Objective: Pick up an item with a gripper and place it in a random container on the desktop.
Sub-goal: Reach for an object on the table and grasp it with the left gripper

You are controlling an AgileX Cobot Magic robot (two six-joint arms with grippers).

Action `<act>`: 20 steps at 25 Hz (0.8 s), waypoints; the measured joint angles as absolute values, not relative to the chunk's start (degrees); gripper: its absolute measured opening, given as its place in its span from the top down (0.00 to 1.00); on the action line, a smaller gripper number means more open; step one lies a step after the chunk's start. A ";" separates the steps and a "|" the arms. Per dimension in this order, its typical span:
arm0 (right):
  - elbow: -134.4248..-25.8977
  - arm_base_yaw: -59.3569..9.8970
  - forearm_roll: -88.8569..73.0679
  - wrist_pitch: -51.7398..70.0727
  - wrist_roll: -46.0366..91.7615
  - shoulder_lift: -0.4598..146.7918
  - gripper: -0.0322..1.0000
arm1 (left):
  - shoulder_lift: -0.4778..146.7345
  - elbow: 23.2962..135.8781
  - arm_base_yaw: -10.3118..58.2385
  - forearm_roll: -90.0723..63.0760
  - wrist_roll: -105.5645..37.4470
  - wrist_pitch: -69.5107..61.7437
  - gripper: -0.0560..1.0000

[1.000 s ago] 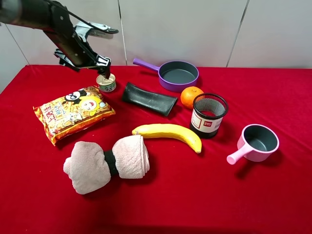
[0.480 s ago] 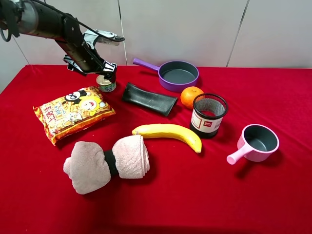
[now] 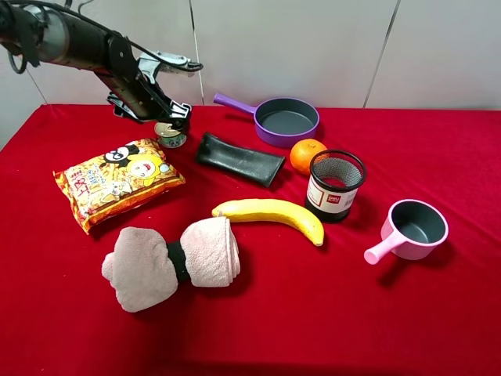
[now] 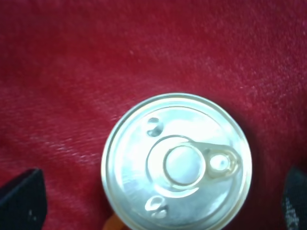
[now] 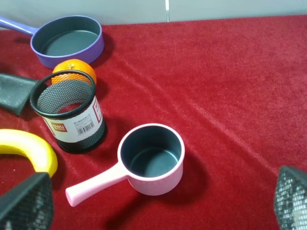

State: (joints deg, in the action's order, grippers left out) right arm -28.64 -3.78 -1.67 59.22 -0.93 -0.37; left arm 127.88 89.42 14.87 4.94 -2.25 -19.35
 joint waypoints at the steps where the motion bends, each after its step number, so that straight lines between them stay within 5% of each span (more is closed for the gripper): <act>1: -28.64 -3.78 -1.67 59.22 -0.93 -0.37 0.30 | 128.09 89.42 14.92 4.88 -2.25 -19.21 0.02; 20: -28.64 -3.78 -1.67 59.22 -0.93 -0.37 0.30 | 130.11 90.74 15.10 4.35 -2.55 -16.90 0.02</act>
State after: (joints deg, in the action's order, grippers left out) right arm -28.64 -3.78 -1.67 59.22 -0.93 -0.37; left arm 130.11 90.74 15.10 4.35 -2.55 -16.90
